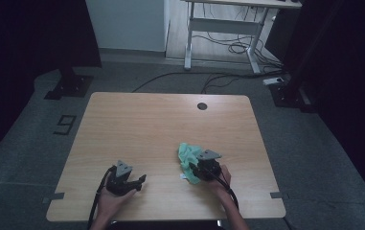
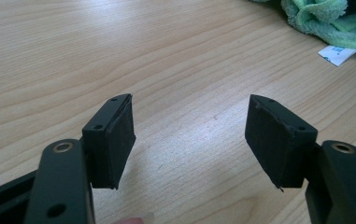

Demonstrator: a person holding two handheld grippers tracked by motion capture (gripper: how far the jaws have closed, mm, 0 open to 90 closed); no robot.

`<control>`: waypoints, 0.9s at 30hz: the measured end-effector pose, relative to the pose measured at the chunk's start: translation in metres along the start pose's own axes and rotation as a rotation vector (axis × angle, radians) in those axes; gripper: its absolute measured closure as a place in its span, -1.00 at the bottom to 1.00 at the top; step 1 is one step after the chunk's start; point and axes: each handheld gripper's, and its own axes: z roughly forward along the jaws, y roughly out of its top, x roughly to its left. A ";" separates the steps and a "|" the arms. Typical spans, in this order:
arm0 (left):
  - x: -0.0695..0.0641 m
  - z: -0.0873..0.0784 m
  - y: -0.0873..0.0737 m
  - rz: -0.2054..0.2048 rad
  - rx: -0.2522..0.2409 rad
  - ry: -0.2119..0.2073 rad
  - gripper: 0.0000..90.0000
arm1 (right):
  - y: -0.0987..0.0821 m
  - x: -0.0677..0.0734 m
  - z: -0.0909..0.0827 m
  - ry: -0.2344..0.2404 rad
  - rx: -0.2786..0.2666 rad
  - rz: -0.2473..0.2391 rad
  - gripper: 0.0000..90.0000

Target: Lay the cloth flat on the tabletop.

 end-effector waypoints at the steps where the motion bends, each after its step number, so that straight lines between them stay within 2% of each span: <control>1: -0.001 0.000 0.000 0.001 -0.001 -0.001 -0.26 | 0.000 -0.001 0.000 0.001 -0.003 0.004 0.45; 3: -0.001 0.000 0.000 0.004 -0.001 -0.003 -0.26 | -0.001 -0.003 -0.002 0.019 -0.017 0.033 0.59; 4: -0.002 0.000 0.000 0.004 -0.002 -0.002 -0.26 | -0.001 -0.003 -0.002 0.019 -0.017 0.033 0.59; 6: -0.002 -0.001 0.000 0.008 -0.002 -0.004 -0.26 | -0.002 -0.006 -0.004 0.057 -0.031 0.066 0.65; 7: -0.002 -0.001 0.000 0.008 -0.002 -0.004 -0.26 | -0.002 -0.006 -0.004 0.057 -0.031 0.066 0.65; 8: -0.002 0.000 0.000 0.009 -0.001 -0.003 -0.26 | -0.002 -0.006 -0.005 0.114 -0.050 0.105 0.67; 9: -0.002 0.000 0.001 0.010 -0.001 -0.003 -0.26 | -0.002 -0.006 -0.005 0.114 -0.050 0.105 0.67; 10: -0.002 0.000 0.001 0.008 -0.003 -0.003 -0.26 | -0.002 -0.005 -0.006 0.133 -0.054 0.112 0.67; 13: -0.002 0.000 0.001 0.009 -0.004 -0.004 -0.26 | 0.000 0.006 -0.009 0.188 -0.067 0.106 0.68; 14: -0.003 0.000 0.001 0.011 -0.003 -0.005 -0.26 | 0.003 0.016 -0.011 0.222 -0.075 0.090 0.68; 15: -0.003 -0.001 0.001 0.013 -0.005 -0.005 -0.26 | 0.003 0.016 -0.011 0.222 -0.075 0.090 0.68; 17: -0.004 -0.001 0.001 0.016 -0.006 -0.007 -0.26 | 0.008 0.032 -0.014 0.258 -0.089 0.060 0.68; 22: -0.005 -0.002 0.002 0.022 -0.008 -0.009 -0.26 | 0.012 0.053 -0.015 0.307 -0.098 0.019 0.68; 27: -0.005 -0.001 0.001 0.019 -0.009 -0.007 -0.26 | 0.008 0.058 -0.007 0.288 -0.071 -0.003 0.62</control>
